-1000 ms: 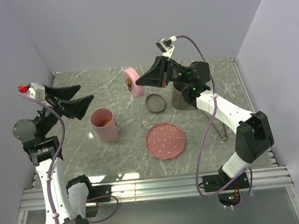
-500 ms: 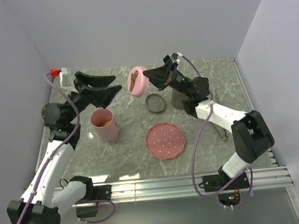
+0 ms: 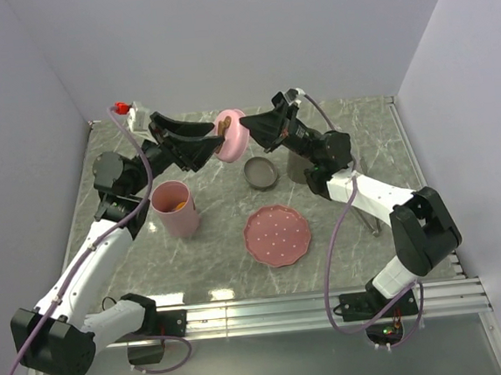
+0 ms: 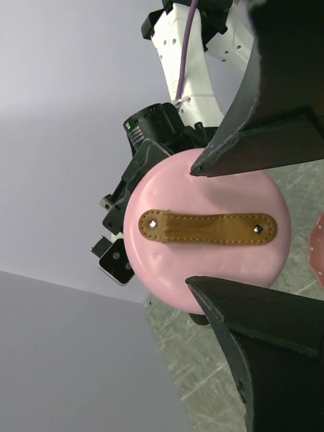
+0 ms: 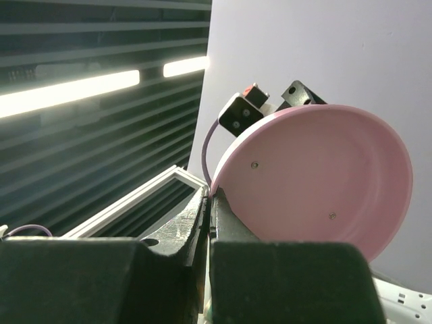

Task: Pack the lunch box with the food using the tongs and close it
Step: Pass the lid of the lunch box from the right arm to the left, then put the lid back on the lunch box

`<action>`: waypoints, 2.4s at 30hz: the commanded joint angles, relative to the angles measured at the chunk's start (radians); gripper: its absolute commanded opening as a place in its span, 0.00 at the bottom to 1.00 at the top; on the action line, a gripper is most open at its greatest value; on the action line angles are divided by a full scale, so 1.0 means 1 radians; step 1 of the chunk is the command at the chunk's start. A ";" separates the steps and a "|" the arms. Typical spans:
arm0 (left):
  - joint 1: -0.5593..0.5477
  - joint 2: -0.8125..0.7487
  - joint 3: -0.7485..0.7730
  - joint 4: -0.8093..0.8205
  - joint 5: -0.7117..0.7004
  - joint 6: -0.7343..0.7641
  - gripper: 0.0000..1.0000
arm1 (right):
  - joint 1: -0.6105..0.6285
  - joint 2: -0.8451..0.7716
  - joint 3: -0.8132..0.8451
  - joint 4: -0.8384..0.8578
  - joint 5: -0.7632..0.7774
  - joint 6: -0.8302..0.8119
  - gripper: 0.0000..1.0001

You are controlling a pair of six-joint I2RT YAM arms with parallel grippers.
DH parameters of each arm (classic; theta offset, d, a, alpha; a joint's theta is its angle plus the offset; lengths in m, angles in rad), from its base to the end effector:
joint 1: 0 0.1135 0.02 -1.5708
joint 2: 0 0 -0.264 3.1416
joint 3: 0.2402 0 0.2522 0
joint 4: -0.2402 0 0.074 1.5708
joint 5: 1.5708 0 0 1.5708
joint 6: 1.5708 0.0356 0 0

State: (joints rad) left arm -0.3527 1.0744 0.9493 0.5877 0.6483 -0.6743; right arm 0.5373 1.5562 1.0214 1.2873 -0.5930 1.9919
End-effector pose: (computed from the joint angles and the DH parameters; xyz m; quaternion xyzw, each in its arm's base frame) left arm 0.2144 -0.1018 0.4203 0.1875 0.5357 -0.5420 0.6198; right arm 0.2759 0.1876 0.3750 0.0527 0.4624 0.8717 0.1537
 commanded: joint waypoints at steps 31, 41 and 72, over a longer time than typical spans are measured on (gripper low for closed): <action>-0.054 -0.016 0.078 -0.218 -0.032 0.143 0.01 | 0.020 -0.028 0.022 0.078 -0.028 0.004 0.09; -0.014 -0.070 0.121 -0.424 -0.084 0.272 0.01 | -0.008 -0.030 -0.004 -0.101 -0.085 -0.134 0.61; 0.110 -0.028 0.174 -1.263 -0.610 0.711 0.00 | -0.123 -0.130 0.155 -0.913 -0.248 -0.912 0.92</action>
State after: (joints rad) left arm -0.2447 1.0332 1.1202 -0.7193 0.0463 0.0582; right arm 0.4206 1.4666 1.1404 0.3676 -0.8207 1.1091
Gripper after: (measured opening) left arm 0.031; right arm 0.919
